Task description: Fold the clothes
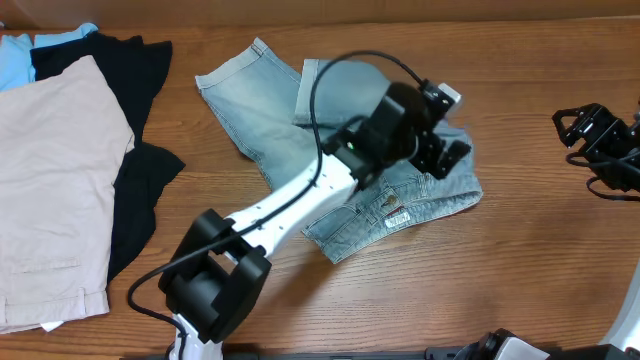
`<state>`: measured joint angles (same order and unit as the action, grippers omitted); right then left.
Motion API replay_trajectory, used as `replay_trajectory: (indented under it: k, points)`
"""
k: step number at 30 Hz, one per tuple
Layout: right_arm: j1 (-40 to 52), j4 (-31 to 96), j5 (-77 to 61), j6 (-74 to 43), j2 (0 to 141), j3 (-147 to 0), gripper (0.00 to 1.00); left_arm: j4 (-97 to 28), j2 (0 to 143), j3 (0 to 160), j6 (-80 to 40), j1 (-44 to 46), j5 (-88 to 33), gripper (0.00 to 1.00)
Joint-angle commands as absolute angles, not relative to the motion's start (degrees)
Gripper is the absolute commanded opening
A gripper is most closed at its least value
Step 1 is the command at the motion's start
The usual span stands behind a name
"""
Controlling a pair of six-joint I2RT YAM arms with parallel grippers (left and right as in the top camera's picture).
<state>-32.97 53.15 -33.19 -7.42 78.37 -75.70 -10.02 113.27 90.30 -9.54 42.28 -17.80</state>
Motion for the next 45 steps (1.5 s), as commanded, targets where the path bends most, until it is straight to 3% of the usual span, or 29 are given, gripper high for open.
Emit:
replay_trajectory:
  k: [1,8,16,28,31,32,33,35,45]
  points:
    - [-32.9,53.1,-33.2,-6.3,77.6,-77.0,0.92,-18.3,109.8,99.2,-12.1,35.6,-18.1,1.00]
    - [-22.2,51.0,-30.2,-4.5,77.8,-77.0,0.89,-39.9,108.5,111.0,-11.7,22.9,-18.0,1.00]
    - [-5.9,51.5,-13.0,-15.2,84.4,-76.9,0.89,-46.2,108.6,110.9,-5.5,19.1,-15.3,1.00]
    - [0.0,59.2,-9.2,-27.3,99.1,-75.5,0.77,-48.2,111.0,110.3,-2.5,19.4,-9.6,1.00]
    - [0.3,56.5,-9.2,-28.3,100.3,-73.1,0.63,-48.2,112.3,110.3,-2.3,19.4,-9.6,1.00]
    - [0.3,54.3,-9.2,-28.6,100.3,-71.0,0.42,-48.2,113.1,110.3,-2.1,19.4,-9.6,1.00]
    - [0.3,52.9,-9.2,-29.1,100.3,-69.6,0.29,-48.2,113.7,110.3,-2.1,19.4,-9.6,1.00]
    - [0.3,50.5,-9.2,-30.6,100.3,-67.0,0.18,-48.2,114.2,110.3,-2.0,19.4,-9.6,1.00]
    - [0.3,34.6,-9.0,-34.8,100.5,-54.0,0.15,-48.0,115.1,110.3,-1.2,19.4,-8.4,1.00]
